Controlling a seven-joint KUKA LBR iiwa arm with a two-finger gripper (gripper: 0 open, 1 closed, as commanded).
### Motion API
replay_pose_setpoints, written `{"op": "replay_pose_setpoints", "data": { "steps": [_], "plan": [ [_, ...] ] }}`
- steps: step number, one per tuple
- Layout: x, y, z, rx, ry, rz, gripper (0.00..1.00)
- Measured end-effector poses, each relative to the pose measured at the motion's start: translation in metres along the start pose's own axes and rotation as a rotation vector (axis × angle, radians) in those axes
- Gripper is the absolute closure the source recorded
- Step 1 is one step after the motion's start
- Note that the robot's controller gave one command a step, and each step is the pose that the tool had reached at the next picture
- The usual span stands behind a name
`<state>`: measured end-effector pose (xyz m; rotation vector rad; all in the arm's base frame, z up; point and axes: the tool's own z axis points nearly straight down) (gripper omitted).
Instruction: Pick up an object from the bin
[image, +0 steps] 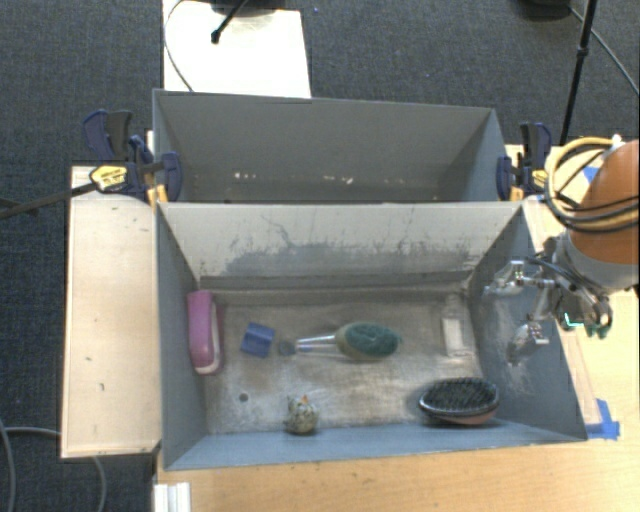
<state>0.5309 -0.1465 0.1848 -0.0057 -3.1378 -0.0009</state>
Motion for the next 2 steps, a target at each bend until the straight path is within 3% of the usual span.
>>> {"op": "replay_pose_setpoints", "data": {
  "steps": [1, 2],
  "plan": [
    [-0.018, 0.089, 0.097, -0.003, -0.001, -0.187, 0.0],
    [-0.035, 0.137, 0.112, 0.001, -0.013, -0.095, 0.0]
  ]
}}
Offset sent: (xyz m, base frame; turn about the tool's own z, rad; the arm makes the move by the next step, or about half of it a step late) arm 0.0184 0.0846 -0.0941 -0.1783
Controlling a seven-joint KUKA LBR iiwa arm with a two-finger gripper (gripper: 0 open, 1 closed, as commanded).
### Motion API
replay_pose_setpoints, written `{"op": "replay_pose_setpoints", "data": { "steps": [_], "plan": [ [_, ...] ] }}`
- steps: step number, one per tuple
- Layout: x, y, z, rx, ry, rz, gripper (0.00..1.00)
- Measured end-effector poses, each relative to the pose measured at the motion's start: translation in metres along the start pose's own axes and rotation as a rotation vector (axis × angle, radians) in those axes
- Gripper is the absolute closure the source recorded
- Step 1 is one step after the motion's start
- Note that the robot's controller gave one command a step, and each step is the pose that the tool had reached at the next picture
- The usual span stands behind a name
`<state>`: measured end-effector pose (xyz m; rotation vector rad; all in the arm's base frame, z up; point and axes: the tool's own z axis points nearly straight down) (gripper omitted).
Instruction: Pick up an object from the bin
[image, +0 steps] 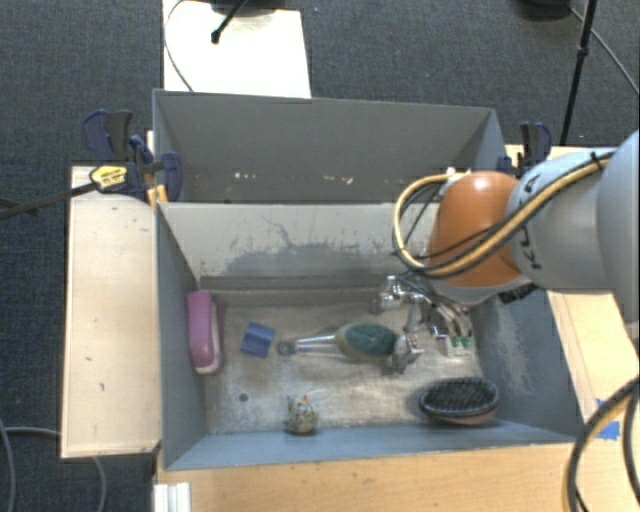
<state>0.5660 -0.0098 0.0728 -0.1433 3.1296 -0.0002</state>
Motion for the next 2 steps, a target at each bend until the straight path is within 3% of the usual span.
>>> {"op": "replay_pose_setpoints", "data": {
  "steps": [1, 2],
  "plan": [
    [-0.0018, -0.0018, -0.0022, 0.001, -0.007, -0.002, 1.0],
    [0.0003, -0.0015, -0.0002, 0.001, -0.001, -0.006, 0.0]
  ]
}}
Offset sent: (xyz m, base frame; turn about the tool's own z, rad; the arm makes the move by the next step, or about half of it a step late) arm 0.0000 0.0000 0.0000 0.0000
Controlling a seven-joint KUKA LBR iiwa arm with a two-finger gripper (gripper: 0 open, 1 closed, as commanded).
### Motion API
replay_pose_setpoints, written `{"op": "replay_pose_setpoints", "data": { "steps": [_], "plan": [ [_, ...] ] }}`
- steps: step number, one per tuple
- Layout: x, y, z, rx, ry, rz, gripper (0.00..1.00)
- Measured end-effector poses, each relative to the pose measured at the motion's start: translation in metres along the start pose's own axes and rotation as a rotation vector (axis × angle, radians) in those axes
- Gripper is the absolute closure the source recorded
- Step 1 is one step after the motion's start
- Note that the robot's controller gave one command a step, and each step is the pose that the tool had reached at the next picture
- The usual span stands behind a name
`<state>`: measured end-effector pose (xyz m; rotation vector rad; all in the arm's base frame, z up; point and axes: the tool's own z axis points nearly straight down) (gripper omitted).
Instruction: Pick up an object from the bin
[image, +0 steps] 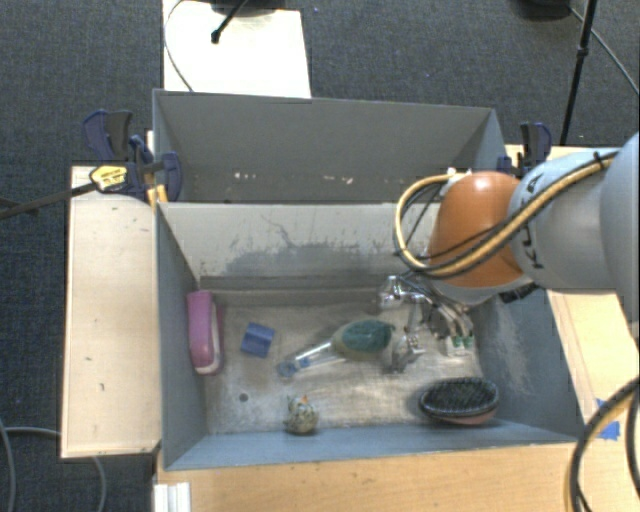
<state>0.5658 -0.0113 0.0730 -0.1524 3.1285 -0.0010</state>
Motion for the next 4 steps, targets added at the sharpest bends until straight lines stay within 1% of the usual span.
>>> {"op": "replay_pose_setpoints", "data": {
  "steps": [1, 2, 3, 4],
  "plan": [
    [-0.005, 0.054, -0.002, -0.003, 0.001, -0.119, 0.0],
    [-0.007, 0.052, -0.004, -0.001, -0.004, -0.12, 1.0],
    [-0.015, 0.038, -0.141, 0.0, -0.002, -0.096, 1.0],
    [-0.009, 0.092, -0.2, -0.004, 0.001, -0.836, 1.0]
  ]
}}
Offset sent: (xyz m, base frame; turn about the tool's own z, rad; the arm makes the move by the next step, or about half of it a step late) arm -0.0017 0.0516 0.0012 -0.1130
